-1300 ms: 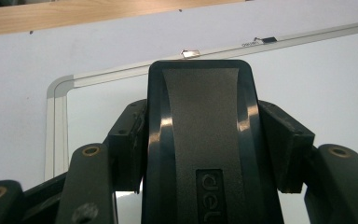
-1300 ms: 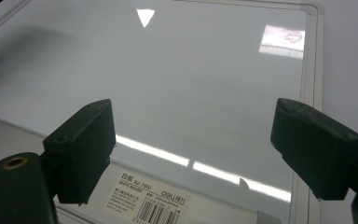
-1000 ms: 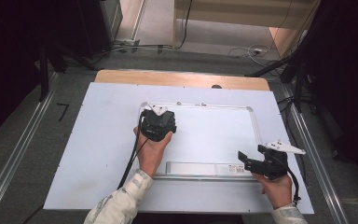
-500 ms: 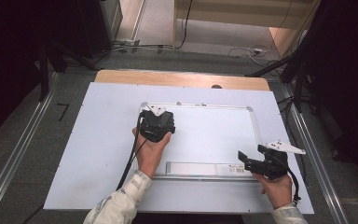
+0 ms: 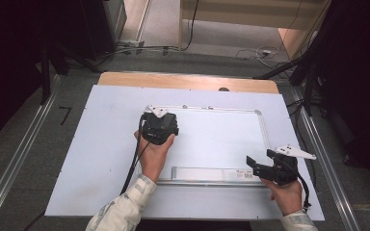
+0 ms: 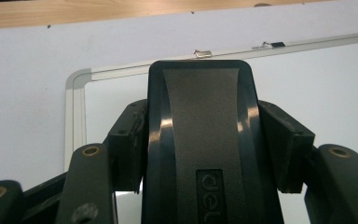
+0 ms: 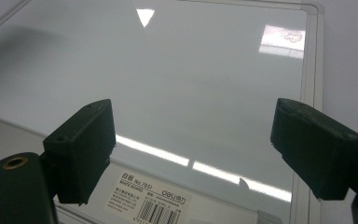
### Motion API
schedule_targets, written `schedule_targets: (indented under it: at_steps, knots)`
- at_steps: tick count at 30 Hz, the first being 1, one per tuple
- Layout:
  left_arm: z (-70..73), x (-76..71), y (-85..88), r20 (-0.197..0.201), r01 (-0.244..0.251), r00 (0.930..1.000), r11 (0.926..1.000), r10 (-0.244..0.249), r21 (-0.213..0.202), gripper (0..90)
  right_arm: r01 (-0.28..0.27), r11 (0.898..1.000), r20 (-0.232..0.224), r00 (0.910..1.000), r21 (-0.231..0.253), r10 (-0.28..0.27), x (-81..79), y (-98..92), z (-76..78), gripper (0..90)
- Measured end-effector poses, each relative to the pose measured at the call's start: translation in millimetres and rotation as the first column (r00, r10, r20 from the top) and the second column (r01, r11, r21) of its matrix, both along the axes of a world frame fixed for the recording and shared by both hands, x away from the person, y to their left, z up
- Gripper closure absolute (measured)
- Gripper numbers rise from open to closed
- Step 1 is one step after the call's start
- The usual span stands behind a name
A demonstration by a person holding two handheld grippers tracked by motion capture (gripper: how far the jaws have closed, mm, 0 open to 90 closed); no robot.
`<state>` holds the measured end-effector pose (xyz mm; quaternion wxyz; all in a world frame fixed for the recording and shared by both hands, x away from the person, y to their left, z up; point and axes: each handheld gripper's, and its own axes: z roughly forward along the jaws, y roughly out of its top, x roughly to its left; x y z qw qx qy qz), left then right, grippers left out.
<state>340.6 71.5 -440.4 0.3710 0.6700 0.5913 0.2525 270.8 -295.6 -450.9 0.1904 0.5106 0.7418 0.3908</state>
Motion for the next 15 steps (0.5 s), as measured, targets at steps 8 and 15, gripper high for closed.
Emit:
schedule_targets:
  at_steps: [8,15]
  knots:
    - [-3.6,13.1,7.3,-0.021,-0.045,0.9988,0.9989,0.045,-0.012,41.4,0.002,1.000,0.001,1.0000,0.002,-0.002,0.1,-0.4,0.3,12.6]
    - [-10.4,27.2,11.3,-0.038,-0.090,0.9952,0.9959,0.090,-0.001,41.4,0.002,1.000,0.000,1.0000,0.006,-0.002,-0.1,-1.0,0.7,12.6]
